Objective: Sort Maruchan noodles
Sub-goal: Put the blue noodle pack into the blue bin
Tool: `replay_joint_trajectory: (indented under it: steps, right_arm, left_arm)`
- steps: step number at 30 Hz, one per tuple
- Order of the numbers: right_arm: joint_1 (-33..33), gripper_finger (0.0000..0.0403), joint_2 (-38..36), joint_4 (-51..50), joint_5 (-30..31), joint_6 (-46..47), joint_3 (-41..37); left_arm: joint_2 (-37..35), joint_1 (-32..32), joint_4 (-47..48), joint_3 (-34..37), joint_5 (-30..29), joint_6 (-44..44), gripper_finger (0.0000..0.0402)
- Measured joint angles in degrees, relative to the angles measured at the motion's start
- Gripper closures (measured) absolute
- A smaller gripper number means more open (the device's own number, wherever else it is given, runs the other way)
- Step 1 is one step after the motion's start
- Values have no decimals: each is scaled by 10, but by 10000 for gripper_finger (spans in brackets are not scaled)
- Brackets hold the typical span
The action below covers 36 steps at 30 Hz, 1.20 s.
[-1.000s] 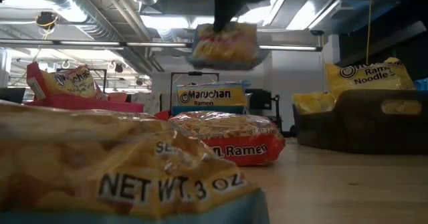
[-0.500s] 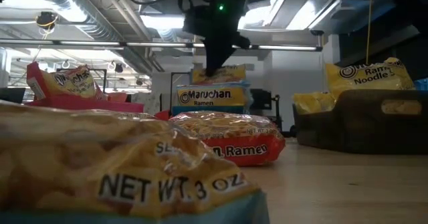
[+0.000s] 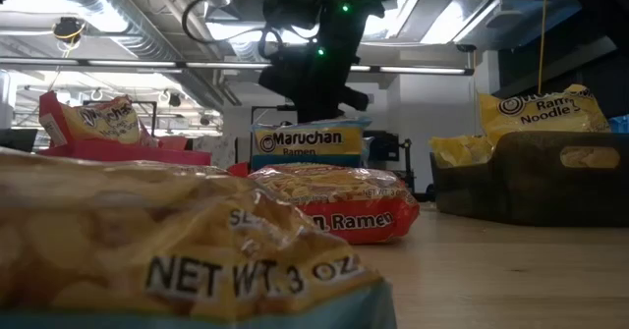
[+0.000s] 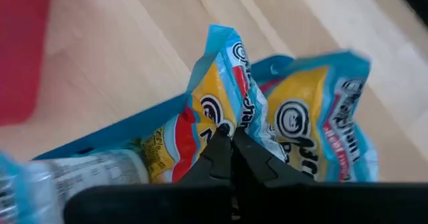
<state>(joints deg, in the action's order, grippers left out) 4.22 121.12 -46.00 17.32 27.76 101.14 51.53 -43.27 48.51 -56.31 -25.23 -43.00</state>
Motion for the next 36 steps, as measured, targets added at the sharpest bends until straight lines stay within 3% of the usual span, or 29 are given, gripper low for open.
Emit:
replay_joint_trajectory:
  steps: [12,21,26,30,36]
  right_arm:
    - [-18,389,0,-7,-1,12,-4]
    - [-9,282,0,-38,-66,-11,74]
    - [-8,245,0,-165,-79,20,142]
    - [-15,241,0,-282,-114,33,171]
    - [-27,265,0,-299,-165,22,125]
  left_arm:
    - [0,0,0,0,-10,-1,355]
    - [0,0,0,0,-17,0,355]
    - [0,0,3,0,-25,0,355]
    - [0,0,9,0,-26,0,355]
    - [0,0,26,0,-27,0,355]
